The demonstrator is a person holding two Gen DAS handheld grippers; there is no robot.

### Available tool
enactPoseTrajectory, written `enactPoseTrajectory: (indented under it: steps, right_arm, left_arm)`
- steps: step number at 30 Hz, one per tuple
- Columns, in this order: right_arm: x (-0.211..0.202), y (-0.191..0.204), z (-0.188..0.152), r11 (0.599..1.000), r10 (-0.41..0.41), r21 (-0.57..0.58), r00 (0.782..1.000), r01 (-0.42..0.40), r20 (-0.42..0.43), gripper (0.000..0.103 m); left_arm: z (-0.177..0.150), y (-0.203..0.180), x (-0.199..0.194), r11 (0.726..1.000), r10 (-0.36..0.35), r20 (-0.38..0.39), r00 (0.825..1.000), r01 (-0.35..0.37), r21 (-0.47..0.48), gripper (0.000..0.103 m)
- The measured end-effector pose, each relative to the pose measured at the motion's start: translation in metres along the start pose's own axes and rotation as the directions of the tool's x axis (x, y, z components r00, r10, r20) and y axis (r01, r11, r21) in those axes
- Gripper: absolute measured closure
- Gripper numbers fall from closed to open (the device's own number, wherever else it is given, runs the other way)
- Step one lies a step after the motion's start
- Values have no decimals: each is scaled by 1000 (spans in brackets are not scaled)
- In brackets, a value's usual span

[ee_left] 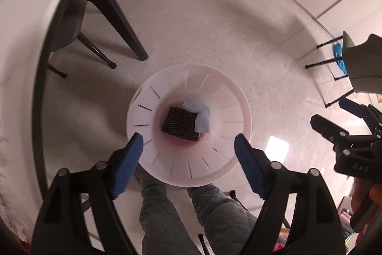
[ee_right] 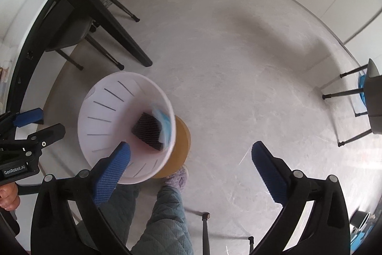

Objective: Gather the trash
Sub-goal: 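Move the left tool back to the table and grasp the crumpled red paper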

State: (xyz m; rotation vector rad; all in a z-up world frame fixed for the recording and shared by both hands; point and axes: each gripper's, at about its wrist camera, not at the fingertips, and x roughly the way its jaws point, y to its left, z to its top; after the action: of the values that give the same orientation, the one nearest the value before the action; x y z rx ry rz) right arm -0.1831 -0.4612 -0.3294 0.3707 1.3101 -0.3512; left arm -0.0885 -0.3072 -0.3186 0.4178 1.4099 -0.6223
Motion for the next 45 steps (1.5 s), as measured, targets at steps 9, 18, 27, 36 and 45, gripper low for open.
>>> enactPoseTrajectory:
  steps: [9,18,27,36,45]
  right_arm:
    - [-78,51,32,985,52,-169,986,-25,157,3]
    - [-193,147,57,904,272,-410,904,-122,330,3]
    - [-216,230,49,809,390,-562,872,-171,296,3]
    - [-200,287,37,757,391,-621,903,-203,181,3]
    - [-181,317,24,711,347,-677,933,-192,99,2]
  left_arm:
    - [-6,15,-128,998,53,231,971,-55,4,15]
    - [-71,80,-268,964,261,416,871,-214,-158,8]
    - [-164,184,-263,865,430,279,858,-304,-399,8]
    - [-222,245,-205,850,332,180,926,-211,-483,9]
    - [-226,264,-144,829,272,126,954,-165,-535,38]
